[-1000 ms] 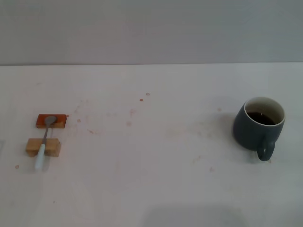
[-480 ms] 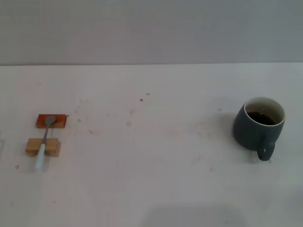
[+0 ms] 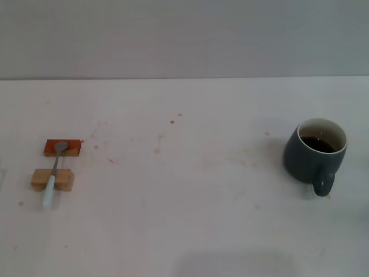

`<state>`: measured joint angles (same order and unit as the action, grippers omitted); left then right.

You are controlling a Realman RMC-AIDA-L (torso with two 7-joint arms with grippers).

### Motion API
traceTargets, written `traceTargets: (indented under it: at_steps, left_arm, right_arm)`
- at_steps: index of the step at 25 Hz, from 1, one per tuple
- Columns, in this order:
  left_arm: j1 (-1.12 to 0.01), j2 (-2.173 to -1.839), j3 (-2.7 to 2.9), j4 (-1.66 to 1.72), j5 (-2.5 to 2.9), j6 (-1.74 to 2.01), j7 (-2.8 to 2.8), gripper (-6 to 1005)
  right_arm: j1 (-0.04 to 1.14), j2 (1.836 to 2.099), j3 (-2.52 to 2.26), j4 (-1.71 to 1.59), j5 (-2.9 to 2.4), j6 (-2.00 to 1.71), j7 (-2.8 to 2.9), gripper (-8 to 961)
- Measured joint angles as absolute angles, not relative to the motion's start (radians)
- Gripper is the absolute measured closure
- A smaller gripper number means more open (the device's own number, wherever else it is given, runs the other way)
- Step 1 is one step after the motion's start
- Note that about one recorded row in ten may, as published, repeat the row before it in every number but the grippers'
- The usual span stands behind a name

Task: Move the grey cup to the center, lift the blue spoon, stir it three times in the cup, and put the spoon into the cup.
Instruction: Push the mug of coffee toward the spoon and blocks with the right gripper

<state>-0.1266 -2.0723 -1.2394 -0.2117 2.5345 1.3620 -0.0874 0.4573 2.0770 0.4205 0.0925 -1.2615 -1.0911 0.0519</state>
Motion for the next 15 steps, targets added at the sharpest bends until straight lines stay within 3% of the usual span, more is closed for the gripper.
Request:
traceTargets:
  at_steps: [15]
  left_arm:
    - [-0.13, -2.072, -1.243, -0.213, 2.534, 1.364, -0.087, 196]
  right_arm:
    - [0.523, 2.079, 0.419, 0.118, -1.436, -0.927, 0.048, 955]
